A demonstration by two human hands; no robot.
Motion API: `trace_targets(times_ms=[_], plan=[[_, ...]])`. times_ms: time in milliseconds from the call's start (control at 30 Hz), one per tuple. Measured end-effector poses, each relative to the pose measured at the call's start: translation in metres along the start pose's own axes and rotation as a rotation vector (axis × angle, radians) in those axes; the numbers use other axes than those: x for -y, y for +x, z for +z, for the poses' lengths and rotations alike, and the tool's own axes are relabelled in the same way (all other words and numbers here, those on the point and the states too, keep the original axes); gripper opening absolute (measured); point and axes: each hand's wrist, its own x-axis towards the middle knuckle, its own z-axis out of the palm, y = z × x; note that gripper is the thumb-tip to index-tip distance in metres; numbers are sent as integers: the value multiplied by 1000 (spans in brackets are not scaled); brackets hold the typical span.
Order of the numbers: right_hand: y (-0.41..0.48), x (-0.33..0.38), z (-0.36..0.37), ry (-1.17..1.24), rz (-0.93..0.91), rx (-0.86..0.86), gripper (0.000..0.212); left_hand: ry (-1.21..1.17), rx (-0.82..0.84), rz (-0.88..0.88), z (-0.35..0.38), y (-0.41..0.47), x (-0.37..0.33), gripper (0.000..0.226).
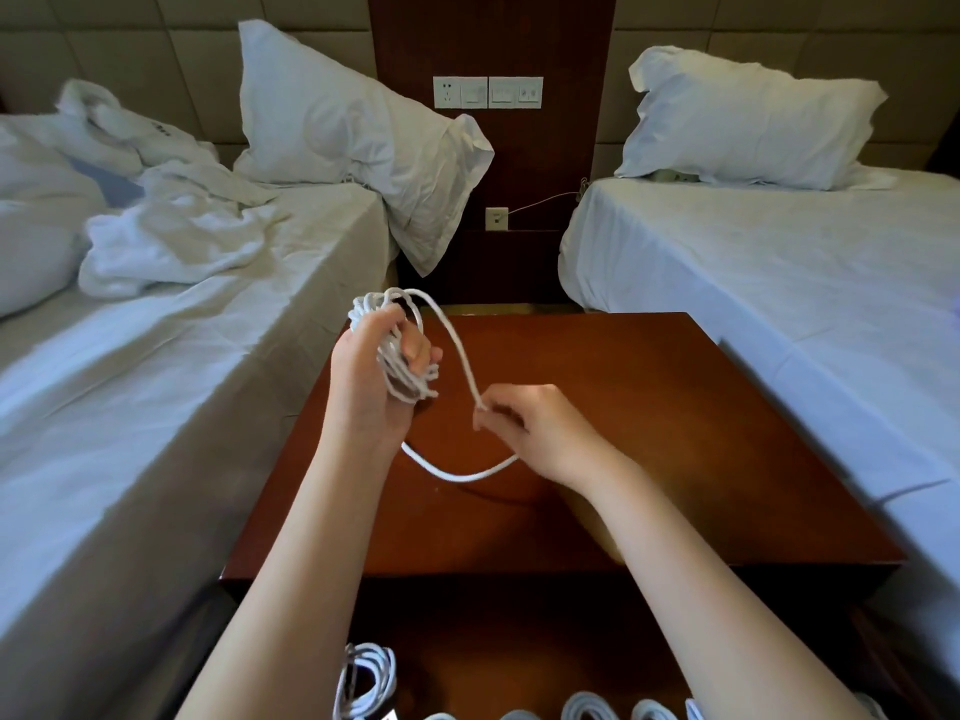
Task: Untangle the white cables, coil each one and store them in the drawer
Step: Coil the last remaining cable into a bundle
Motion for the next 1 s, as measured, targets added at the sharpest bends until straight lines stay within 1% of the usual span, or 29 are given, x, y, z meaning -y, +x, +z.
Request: trace_targets(times_ms=[67, 133, 200, 233, 333, 400, 467, 533, 633, 700, 800, 867, 933, 1000], plan=[[-1, -9, -7, -80, 10, -127, 23, 83, 13, -62, -4, 0, -3, 19], [-2, -13, -10, -147, 44, -205, 31, 156, 49, -111, -8, -1, -3, 25], [-3, -15, -9, -188, 76, -257, 35, 166, 129, -194, -9, -2, -2, 28], [-2, -16, -7, -195, 98, -268, 36, 132, 200, -247, -10, -3, -1, 27], [-2, -19, -3, -125, 192, -267, 42, -62, 536, -386, -9, -4, -5, 27], [-4, -20, 0, -102, 200, -244, 42, -178, 739, -448, -6, -4, -7, 25], [-5, -17, 2, -133, 175, -174, 42, -277, 829, -480, 0, -4, -8, 25], [-5, -11, 4, -136, 179, -67, 40, -385, 838, -498, 5, -5, -7, 22], [-6, 1, 9, -148, 155, 69, 35, -519, 785, -475, 6, -5, -6, 18], [-7, 10, 12, -124, 157, 162, 36, -491, 655, -379, 6, -6, -7, 17], [-6, 20, 11, -57, 122, 259, 45, -275, 291, -178, 8, -7, -8, 21], [-4, 26, 7, -50, 108, 300, 46, -111, 67, -61, 8, -6, -7, 28], [-3, 29, 4, -89, 112, 348, 43, 66, -95, 38, 7, -5, -4, 29], [-4, 29, 4, -153, 113, 384, 37, 245, -192, 164, 3, -4, -2, 27]])
